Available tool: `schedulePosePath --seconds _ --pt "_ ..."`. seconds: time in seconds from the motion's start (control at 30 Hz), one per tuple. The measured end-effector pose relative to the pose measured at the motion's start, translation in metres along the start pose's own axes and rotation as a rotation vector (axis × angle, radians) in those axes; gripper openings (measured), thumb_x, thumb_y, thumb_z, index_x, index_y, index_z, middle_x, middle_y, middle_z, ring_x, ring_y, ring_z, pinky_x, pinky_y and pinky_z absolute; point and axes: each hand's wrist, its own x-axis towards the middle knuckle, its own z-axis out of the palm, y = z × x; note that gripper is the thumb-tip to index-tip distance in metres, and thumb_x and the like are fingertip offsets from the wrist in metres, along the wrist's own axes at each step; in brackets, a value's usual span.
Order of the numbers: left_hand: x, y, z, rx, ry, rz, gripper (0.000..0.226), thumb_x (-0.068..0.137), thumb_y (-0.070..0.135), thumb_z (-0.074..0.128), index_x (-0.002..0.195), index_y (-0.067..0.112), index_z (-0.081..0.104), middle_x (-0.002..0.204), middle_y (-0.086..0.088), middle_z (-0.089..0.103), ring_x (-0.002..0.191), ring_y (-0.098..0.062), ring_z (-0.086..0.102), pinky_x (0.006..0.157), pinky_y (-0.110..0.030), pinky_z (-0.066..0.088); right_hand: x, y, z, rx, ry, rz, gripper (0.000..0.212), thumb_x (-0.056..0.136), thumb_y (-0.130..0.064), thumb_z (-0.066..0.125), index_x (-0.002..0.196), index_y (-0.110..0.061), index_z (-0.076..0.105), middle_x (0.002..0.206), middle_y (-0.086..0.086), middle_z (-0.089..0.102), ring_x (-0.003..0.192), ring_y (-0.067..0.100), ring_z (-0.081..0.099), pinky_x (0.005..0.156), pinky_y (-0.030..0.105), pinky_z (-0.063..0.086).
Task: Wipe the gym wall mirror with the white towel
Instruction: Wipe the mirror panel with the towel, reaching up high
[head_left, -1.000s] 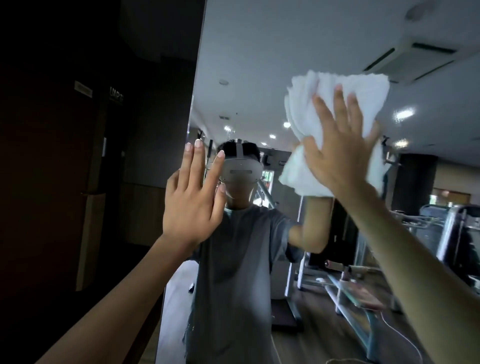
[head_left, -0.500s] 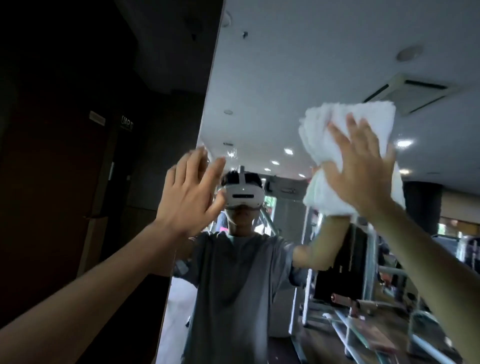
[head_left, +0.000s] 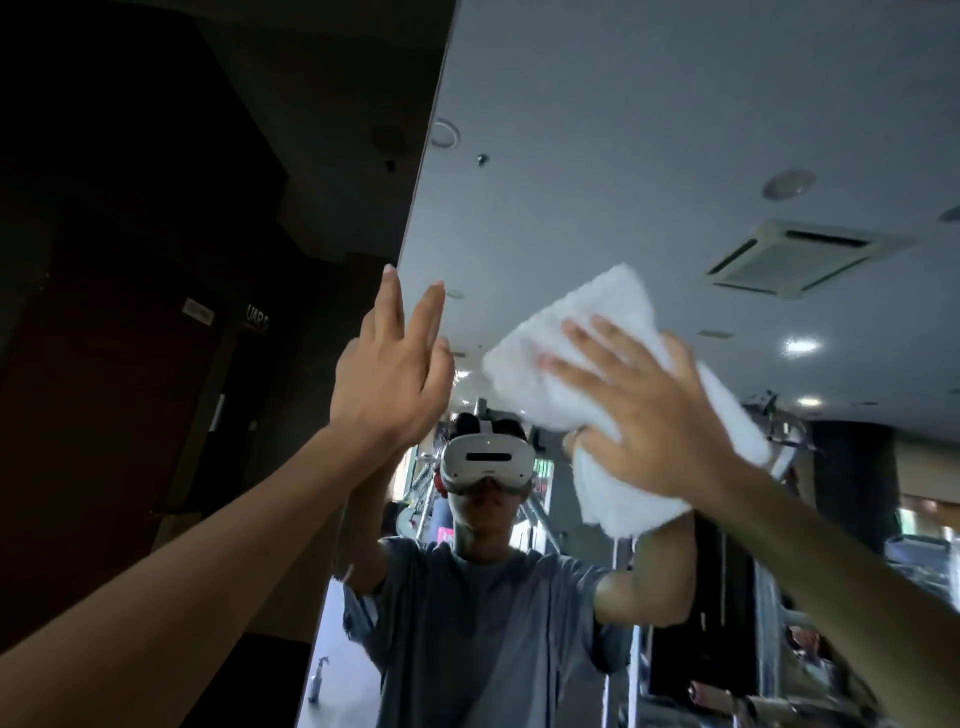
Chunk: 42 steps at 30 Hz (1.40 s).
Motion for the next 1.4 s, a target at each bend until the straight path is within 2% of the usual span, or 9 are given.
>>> schedulePosePath --seconds 0.23,0.53,0.63,0.8,0.97,1.07,1.13,1.3,1.4 --pt "0.001 -0.003 -0.002 0.023 -0.018 -0.01 0.06 0.099 0.045 0.021 0.158 0.032 0.017 0.167 -0.014 0.001 0.144 -0.035 0.03 0.107 -0.054 0.033 0.101 0.022 -0.011 0.052 0.065 0.612 0.061 0.097 -0.043 0.042 0.156 -0.032 0.026 0.167 0.001 0.014 0.153 0.023 0.009 0.114 0.063 0.01" --pt "0.011 -0.003 -0.009 0.072 -0.035 0.002 0.059 0.094 0.048 0.027 0.148 0.025 0.033 0.161 -0.019 0.019 0.144 -0.033 0.03 0.107 -0.052 0.032 0.032 0.024 -0.01 0.049 -0.068 -0.05 0.066 0.084 -0.051 0.037 0.15 -0.045 0.027 0.165 -0.008 0.02 0.152 0.017 0.018 0.115 0.057 0.013" --pt "0.04 -0.001 -0.017 0.064 -0.003 -0.006 0.054 0.09 0.048 0.03 0.13 0.015 0.042 0.153 -0.02 0.028 0.129 -0.036 0.043 0.099 -0.049 0.037 0.063 0.07 -0.025 0.098 -0.035 0.31 0.067 0.086 -0.055 0.029 0.152 -0.046 0.024 0.167 -0.008 0.014 0.153 0.017 0.012 0.113 0.062 0.016" --pt "0.073 0.018 -0.014 -0.052 0.02 -0.088 0.057 0.099 0.047 0.029 0.151 0.022 0.026 0.16 -0.018 0.017 0.127 -0.039 0.048 0.103 -0.049 0.038 0.162 0.073 -0.026 0.113 0.054 0.729 0.058 0.101 -0.045 0.035 0.156 -0.038 0.02 0.168 -0.006 0.005 0.154 0.02 0.002 0.115 0.064 0.008" --pt "0.069 0.012 -0.009 -0.069 0.07 -0.105 0.054 0.102 0.042 0.035 0.153 0.027 0.025 0.162 -0.015 0.016 0.116 -0.041 0.056 0.095 -0.047 0.042 0.139 0.033 -0.022 0.019 -0.055 0.055 0.06 0.099 -0.049 0.036 0.156 -0.046 0.017 0.168 -0.011 0.002 0.154 0.013 -0.001 0.117 0.055 -0.001" --pt "0.068 0.012 -0.01 -0.084 0.073 -0.101 0.056 0.102 0.042 0.034 0.155 0.027 0.024 0.162 -0.015 0.016 0.115 -0.04 0.057 0.095 -0.046 0.042 0.105 0.05 -0.023 0.087 -0.085 -0.144 0.068 0.084 -0.05 0.031 0.152 -0.051 0.023 0.166 -0.017 0.006 0.152 0.006 0.001 0.116 0.048 -0.001" --pt "0.067 0.013 -0.01 -0.081 0.066 -0.087 0.057 0.103 0.042 0.031 0.156 0.026 0.021 0.162 -0.015 0.018 0.114 -0.039 0.058 0.095 -0.047 0.044 0.109 0.076 -0.026 0.104 -0.083 -0.062 0.069 0.081 -0.053 0.027 0.149 -0.054 0.018 0.165 -0.018 0.008 0.151 0.005 0.004 0.117 0.054 0.003" --pt "0.055 0.011 -0.007 0.03 0.036 -0.021 0.06 0.103 0.041 0.024 0.159 0.022 0.012 0.161 -0.018 0.017 0.119 -0.035 0.055 0.097 -0.046 0.045 0.185 0.099 -0.032 0.123 0.098 0.59 0.054 0.099 -0.042 0.037 0.153 -0.041 0.03 0.167 -0.007 0.015 0.152 0.017 0.01 0.114 0.062 0.011" --pt "0.048 0.01 -0.006 0.038 0.05 -0.047 0.059 0.103 0.039 0.022 0.159 0.023 0.012 0.16 -0.016 0.019 0.115 -0.035 0.057 0.093 -0.045 0.046 0.226 0.074 -0.03 0.093 0.089 0.656 0.055 0.101 -0.042 0.032 0.155 -0.035 0.026 0.167 -0.003 0.012 0.153 0.02 0.007 0.115 0.063 0.008"
